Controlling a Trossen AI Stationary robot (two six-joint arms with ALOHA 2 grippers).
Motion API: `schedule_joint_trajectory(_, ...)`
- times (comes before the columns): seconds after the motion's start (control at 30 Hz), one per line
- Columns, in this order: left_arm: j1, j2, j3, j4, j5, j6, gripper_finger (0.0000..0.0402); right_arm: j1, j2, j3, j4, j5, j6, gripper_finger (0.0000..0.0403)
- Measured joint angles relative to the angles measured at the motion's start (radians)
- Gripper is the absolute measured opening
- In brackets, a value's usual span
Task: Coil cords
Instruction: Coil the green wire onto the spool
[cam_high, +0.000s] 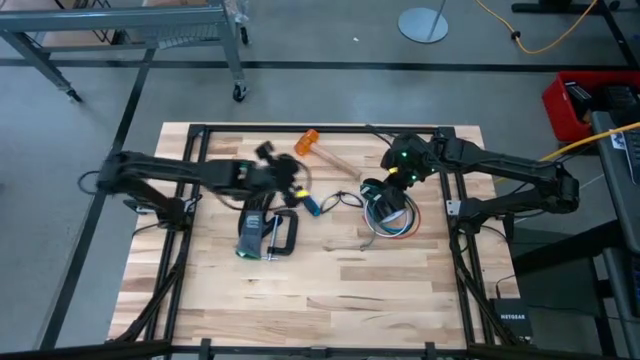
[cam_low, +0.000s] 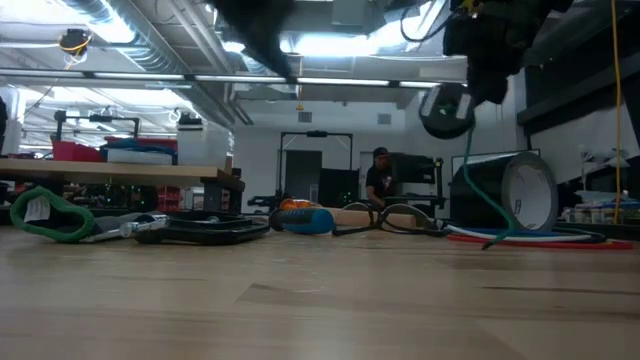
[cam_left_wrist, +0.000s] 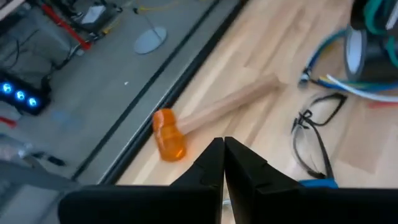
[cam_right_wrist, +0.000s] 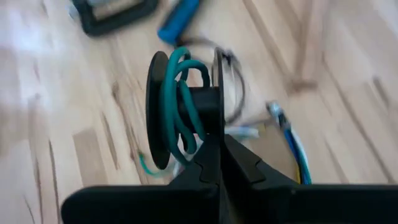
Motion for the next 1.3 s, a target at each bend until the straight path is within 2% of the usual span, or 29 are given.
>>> schedule_joint_trajectory(0.17, -0.004, -0.232, -0.24, 0.199, -0.012, -0.062, 0.0005, 0.0, 0.0, 0.04, 0.121, -0.042, -0.027, 0.0005)
schedule_joint_trajectory(0.33, -0.002, -0.376, -0.467, 0.568, -0.005, -0.064, 0.0005, 0.0, 0.0, 0.079, 0.312, -0.112, -0.058, 0.0005)
schedule_joint_trajectory(0.5, -0.001, -0.394, -0.599, 0.864, 0.024, -0.067, 0.0005, 0.0, 0.0, 0.105, 0.485, -0.153, -0.106, 0.0005)
schedule_joint_trajectory(0.7, 0.033, -0.364, -0.62, 0.946, 0.037, -0.058, 0.0006, 0.0, 0.0, 0.113, 0.591, -0.164, -0.142, 0.0005)
schedule_joint_trajectory(0.83, 0.072, -0.337, -0.619, 1.086, 0.18, 0.022, 0.0006, 0.0, 0.008, 0.113, 0.614, -0.168, -0.157, 0.0005)
schedule_joint_trajectory(0.93, 0.122, -0.3, -0.619, 1.215, 0.389, 0.041, 0.0006, 0.001, 0.028, 0.113, 0.614, -0.185, -0.158, 0.0005)
schedule_joint_trajectory(1.07, 0.182, -0.232, -0.618, 1.337, 0.64, -0.016, 0.0006, 0.001, 0.073, 0.113, 0.646, -0.322, -0.176, 0.0005)
schedule_joint_trajectory(1.2, 0.209, -0.183, -0.615, 1.359, 0.741, -0.088, 0.0006, 0.001, 0.129, 0.113, 0.743, -0.505, -0.205, 0.0005)
schedule_joint_trajectory(1.3, 0.204, -0.155, -0.606, 1.364, 0.771, -0.084, 0.0006, 0.002, 0.16, 0.113, 0.785, -0.571, -0.207, 0.0005)
